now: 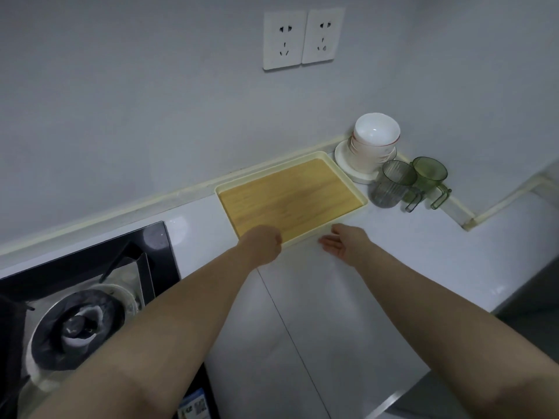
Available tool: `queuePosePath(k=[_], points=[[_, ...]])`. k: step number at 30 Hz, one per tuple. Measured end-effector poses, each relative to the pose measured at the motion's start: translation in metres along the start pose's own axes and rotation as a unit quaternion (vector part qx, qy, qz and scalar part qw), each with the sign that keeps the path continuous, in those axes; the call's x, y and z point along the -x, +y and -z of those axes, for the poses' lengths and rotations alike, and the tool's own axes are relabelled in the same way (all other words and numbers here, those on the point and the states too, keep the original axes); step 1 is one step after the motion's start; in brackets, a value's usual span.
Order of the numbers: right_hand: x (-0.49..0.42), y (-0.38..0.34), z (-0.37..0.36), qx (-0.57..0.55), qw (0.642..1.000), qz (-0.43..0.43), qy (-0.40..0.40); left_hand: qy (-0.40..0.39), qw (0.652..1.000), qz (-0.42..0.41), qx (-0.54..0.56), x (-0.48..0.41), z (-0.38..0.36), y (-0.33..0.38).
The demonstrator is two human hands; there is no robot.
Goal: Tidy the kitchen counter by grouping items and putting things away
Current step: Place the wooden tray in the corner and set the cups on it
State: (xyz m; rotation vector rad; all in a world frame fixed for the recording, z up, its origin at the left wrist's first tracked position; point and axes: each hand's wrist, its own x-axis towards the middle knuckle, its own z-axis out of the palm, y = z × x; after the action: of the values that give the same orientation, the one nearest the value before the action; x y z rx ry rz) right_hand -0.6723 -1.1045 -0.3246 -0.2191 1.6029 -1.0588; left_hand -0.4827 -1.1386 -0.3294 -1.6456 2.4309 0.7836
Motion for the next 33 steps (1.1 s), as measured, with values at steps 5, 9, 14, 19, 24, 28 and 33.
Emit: queuePosePath(k=[5,9,14,19,24,28,33], points=[[0.021,-0.008,0.029,0.011,0.999,0.031,0.018,0.018,0.998,-0.050,0.031,-0.006,0.007,0.025],[0.024,-0.032,0.073,0.057,0.992,0.082,0.074,0.027,0.995,-0.078,0.063,-0.016,0.005,0.063],[0.002,-0.085,0.119,0.110,0.965,0.176,0.158,0.043,0.987,-0.106,0.115,-0.050,0.019,0.123],[-0.029,-0.122,0.150,0.256,0.895,0.267,0.249,0.037,0.976,-0.107,0.186,-0.086,0.007,0.180],[-0.073,-0.148,0.169,0.386,0.838,0.302,0.241,0.097,0.979,-0.135,0.118,-0.122,-0.001,0.216],[-0.103,-0.175,0.179,0.518,0.790,0.278,0.174,0.126,0.977,-0.174,0.014,-0.154,0.006,0.232],[-0.133,-0.198,0.180,0.652,0.718,0.232,0.068,0.088,0.973,-0.197,-0.082,-0.188,0.018,0.244]])
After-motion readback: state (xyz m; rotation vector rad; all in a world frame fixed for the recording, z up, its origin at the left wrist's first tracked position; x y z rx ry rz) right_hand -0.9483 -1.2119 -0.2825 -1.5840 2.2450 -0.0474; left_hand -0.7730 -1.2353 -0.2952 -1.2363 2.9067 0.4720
